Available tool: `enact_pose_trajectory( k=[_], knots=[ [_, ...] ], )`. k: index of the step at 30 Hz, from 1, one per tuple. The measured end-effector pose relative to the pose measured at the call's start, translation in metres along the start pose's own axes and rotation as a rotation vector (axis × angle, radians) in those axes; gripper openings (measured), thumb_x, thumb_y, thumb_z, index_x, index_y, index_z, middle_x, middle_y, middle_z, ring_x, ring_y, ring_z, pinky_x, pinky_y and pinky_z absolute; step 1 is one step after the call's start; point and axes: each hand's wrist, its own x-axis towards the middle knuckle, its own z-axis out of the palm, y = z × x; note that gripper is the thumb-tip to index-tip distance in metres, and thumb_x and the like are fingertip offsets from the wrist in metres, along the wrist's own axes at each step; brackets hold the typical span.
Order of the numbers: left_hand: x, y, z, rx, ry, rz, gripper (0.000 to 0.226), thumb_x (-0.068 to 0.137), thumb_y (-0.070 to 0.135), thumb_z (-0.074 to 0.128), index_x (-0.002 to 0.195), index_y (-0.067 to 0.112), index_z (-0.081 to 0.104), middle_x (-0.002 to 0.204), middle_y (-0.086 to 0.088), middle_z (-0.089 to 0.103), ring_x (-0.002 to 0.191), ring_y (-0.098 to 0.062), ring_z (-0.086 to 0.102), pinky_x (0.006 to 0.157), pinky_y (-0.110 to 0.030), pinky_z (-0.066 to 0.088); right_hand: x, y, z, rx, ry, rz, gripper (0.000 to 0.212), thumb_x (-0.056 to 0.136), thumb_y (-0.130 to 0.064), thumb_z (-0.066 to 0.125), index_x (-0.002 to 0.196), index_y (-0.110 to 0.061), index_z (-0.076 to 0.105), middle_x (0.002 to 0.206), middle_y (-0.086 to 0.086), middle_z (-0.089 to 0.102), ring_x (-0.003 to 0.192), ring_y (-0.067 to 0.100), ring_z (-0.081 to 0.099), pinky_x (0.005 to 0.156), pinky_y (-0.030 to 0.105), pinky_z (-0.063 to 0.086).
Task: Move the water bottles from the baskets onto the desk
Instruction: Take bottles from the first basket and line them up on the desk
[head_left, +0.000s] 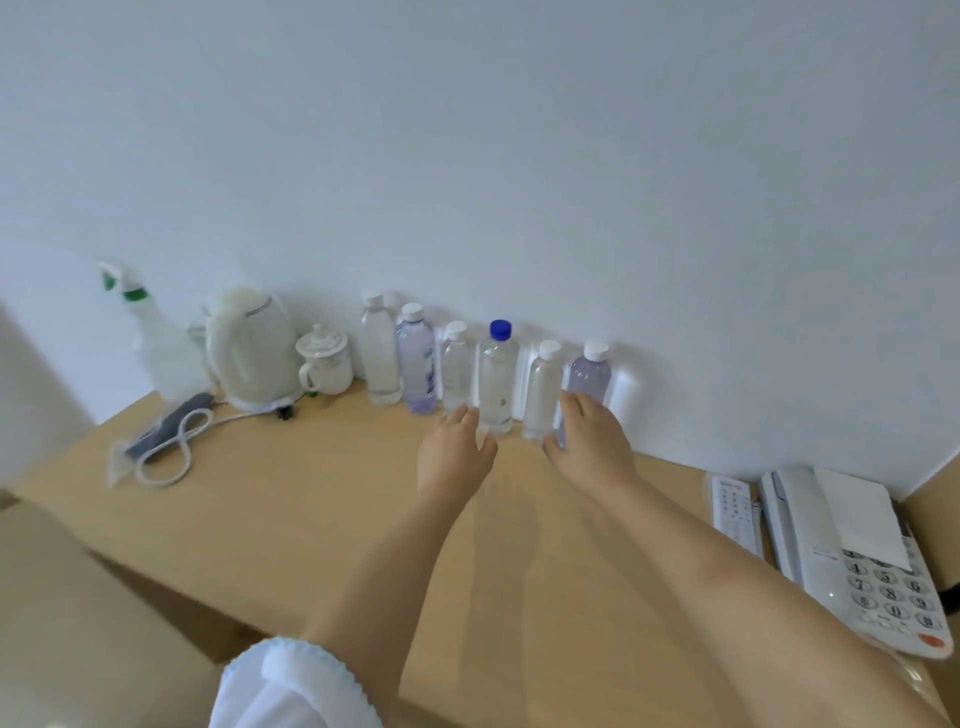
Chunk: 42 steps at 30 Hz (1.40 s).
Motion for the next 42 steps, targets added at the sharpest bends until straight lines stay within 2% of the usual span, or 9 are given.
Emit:
enact_pose_trajectory(
  k=[3, 5, 10, 16, 20, 25, 27, 34, 42],
  knots=[
    [-0.044, -0.024, -0.019, 0.033, -0.015, -0.124, 0.053, 0.094, 0.038, 0.045, 0.139, 0.009, 0.041, 0.152, -0.005, 0.032, 0.139, -0.022, 0.030, 0.104, -0.034, 0.035, -0.030, -0.031, 0.009, -0.043, -0.079, -0.113, 0.059, 0.090, -0.028, 0.051, 0.140, -0.005, 0.034, 0.138, 0.011, 0.042, 0.128, 0.028, 0.039, 0.105, 0.035, 0.030],
    [-0.076, -0.044, -0.032, 0.068, -0.042, -0.176, 0.058, 0.095, 0.041, 0.043, 0.143, 0.010, 0.035, 0.156, -0.006, 0.025, 0.144, -0.022, 0.021, 0.111, -0.035, 0.028, -0.050, -0.054, 0.017, -0.064, -0.136, -0.177, 0.060, 0.091, -0.032, 0.049, 0.142, -0.006, 0.031, 0.143, 0.011, 0.038, 0.133, 0.026, 0.034, 0.110, 0.036, 0.026],
    [-0.151, -0.092, -0.071, 0.153, -0.060, -0.314, 0.062, 0.097, 0.043, 0.038, 0.147, 0.009, 0.027, 0.156, -0.005, 0.024, 0.145, -0.021, 0.018, 0.117, -0.034, 0.020, -0.097, -0.120, 0.035, -0.085, -0.306, -0.365, 0.064, 0.095, -0.037, 0.041, 0.148, -0.007, 0.020, 0.152, 0.010, 0.027, 0.141, 0.024, 0.022, 0.118, 0.037, 0.012],
    [-0.236, -0.150, -0.122, 0.127, 0.082, -0.539, 0.051, 0.095, 0.041, 0.042, 0.133, 0.008, 0.046, 0.142, -0.006, 0.045, 0.134, -0.021, 0.036, 0.105, -0.032, 0.033, -0.126, -0.223, 0.053, -0.066, -0.376, -0.578, 0.062, 0.097, -0.039, 0.037, 0.147, -0.006, 0.024, 0.153, 0.011, 0.027, 0.142, 0.023, 0.022, 0.118, 0.038, 0.011],
    [-0.290, -0.205, -0.156, 0.101, 0.158, -0.749, 0.049, 0.093, 0.042, 0.045, 0.127, 0.006, 0.051, 0.138, -0.007, 0.049, 0.131, -0.023, 0.040, 0.102, -0.032, 0.034, -0.152, -0.304, 0.074, -0.049, -0.422, -0.757, 0.060, 0.097, -0.039, 0.038, 0.146, -0.006, 0.025, 0.151, 0.010, 0.029, 0.141, 0.023, 0.025, 0.118, 0.037, 0.011],
    [-0.356, -0.274, -0.200, 0.101, 0.174, -0.918, 0.052, 0.095, 0.039, 0.043, 0.135, 0.007, 0.044, 0.144, -0.006, 0.043, 0.134, -0.022, 0.036, 0.105, -0.031, 0.031, -0.192, -0.410, 0.104, -0.048, -0.467, -0.943, 0.060, 0.096, -0.038, 0.041, 0.145, -0.006, 0.026, 0.151, 0.010, 0.030, 0.141, 0.021, 0.024, 0.118, 0.036, 0.010],
    [-0.379, -0.303, -0.218, 0.104, 0.187, -0.963, 0.051, 0.095, 0.039, 0.042, 0.133, 0.006, 0.045, 0.142, -0.007, 0.045, 0.133, -0.021, 0.037, 0.104, -0.031, 0.032, -0.208, -0.451, 0.118, -0.039, -0.500, -0.995, 0.061, 0.096, -0.039, 0.041, 0.146, -0.006, 0.025, 0.151, 0.009, 0.030, 0.142, 0.021, 0.024, 0.118, 0.036, 0.009],
    [-0.434, -0.397, -0.268, 0.126, 0.195, -1.079, 0.047, 0.094, 0.039, 0.043, 0.127, 0.006, 0.049, 0.137, -0.007, 0.049, 0.130, -0.021, 0.040, 0.099, -0.033, 0.038, -0.246, -0.566, 0.158, 0.000, -0.594, -1.085, 0.062, 0.097, -0.035, 0.040, 0.147, -0.005, 0.021, 0.154, 0.010, 0.026, 0.144, 0.020, 0.019, 0.119, 0.037, 0.005],
    [-0.441, -0.453, -0.286, 0.073, 0.195, -1.158, 0.051, 0.095, 0.040, 0.042, 0.133, 0.006, 0.045, 0.140, -0.007, 0.047, 0.129, -0.023, 0.042, 0.099, -0.035, 0.039, -0.245, -0.623, 0.191, -0.045, -0.660, -1.114, 0.062, 0.097, -0.035, 0.039, 0.147, -0.005, 0.022, 0.154, 0.009, 0.027, 0.143, 0.021, 0.021, 0.119, 0.036, 0.007]
  ],
)
